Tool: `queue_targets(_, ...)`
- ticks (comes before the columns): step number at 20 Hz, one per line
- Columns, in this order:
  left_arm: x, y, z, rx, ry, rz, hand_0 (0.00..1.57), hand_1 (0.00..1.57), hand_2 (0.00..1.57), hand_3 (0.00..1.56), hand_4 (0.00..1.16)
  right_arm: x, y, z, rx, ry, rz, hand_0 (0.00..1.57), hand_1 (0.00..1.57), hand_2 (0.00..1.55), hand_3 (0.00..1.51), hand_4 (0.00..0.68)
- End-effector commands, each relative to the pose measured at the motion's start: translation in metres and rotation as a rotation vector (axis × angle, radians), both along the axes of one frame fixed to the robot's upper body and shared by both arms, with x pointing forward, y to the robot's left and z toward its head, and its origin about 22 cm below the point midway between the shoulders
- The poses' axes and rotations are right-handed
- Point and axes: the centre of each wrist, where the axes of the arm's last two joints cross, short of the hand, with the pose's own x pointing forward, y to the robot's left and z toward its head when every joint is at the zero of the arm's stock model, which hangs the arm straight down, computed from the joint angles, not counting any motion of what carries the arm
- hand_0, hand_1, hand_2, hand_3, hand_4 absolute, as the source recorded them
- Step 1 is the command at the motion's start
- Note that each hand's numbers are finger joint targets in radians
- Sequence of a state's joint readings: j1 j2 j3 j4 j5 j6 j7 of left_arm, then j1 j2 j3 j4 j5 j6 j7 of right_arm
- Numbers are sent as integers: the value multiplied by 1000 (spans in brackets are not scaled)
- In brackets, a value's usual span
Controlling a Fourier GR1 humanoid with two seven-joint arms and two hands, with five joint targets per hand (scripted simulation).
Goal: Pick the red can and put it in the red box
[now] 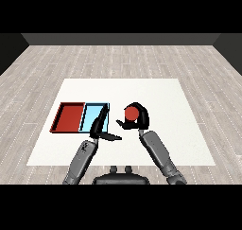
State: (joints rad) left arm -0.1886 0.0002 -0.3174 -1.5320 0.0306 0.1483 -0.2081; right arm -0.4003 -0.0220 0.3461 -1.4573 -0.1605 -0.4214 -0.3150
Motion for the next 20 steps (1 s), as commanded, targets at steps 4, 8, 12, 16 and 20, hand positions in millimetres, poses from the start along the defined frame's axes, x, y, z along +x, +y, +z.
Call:
queue_targets(4,16,-17,-21,24,54,-23,0,0,0,0,0,9,3,9,-10,-37,32,1451,1451,1442,1395,651)
queue_targets(8,-6,-25,-28,13,53,-19,0,0,0,0,0,1,-8,1,32,-46,21,1472,1472,1445,1393,652)
queue_targets(12,11,-26,-31,5,81,-41,0,0,0,0,0,-14,-2,19,1,-51,52,1463,1463,1427,1384,654)
queue_targets(16,4,-47,-33,-15,113,-41,0,0,0,0,0,-27,18,25,10,-41,65,1469,1469,1437,1386,662)
queue_targets(20,-3,-45,-23,-33,97,-56,0,0,0,0,0,-27,21,3,24,-52,68,1454,1454,1442,1394,666)
